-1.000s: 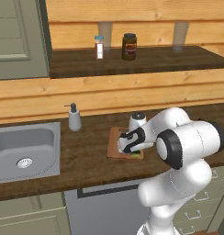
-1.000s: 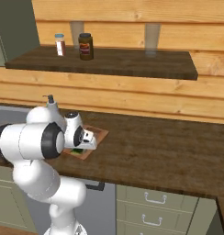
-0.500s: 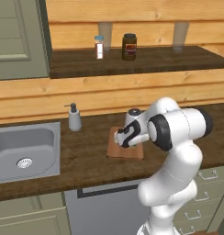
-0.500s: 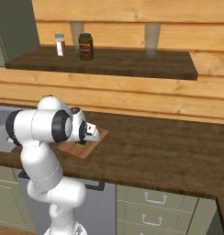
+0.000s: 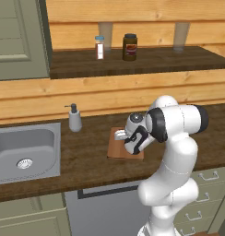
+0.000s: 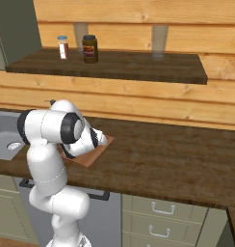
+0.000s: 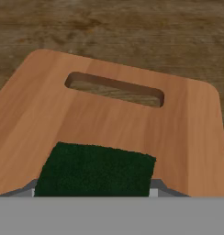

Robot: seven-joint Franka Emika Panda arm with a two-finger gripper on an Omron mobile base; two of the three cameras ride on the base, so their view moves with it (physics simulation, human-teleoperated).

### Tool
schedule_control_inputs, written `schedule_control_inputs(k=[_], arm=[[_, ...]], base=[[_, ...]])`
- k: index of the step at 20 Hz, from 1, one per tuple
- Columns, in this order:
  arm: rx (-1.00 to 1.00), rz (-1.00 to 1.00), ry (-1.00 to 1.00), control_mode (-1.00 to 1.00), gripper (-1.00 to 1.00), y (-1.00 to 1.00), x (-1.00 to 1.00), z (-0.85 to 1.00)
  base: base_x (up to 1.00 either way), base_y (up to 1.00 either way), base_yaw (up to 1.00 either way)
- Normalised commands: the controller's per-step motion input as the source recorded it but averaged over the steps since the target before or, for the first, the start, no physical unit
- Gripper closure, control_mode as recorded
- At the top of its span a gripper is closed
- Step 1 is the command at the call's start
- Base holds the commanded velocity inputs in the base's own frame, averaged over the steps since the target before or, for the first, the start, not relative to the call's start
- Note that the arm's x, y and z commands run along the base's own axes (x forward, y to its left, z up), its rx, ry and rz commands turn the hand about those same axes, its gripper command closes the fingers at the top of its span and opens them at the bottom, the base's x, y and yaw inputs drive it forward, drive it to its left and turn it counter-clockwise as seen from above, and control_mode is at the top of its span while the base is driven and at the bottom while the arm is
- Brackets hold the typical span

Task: Pick up the sponge from the counter and clean the cutting board by briefly scrubbing or pressing down on the cutting board. Once finished, release the sponge.

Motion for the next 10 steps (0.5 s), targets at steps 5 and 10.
schedule_control_inputs(k=[5, 10], arm=[[0.0, 0.0, -0.08, -1.0, 1.0, 0.0, -0.83, -0.03], [0.03, -0.01, 0.0, -1.0, 1.0, -0.07, -0.02, 0.47]], base=[[0.0, 0.0, 0.0], [0.0, 0.0, 0.0]])
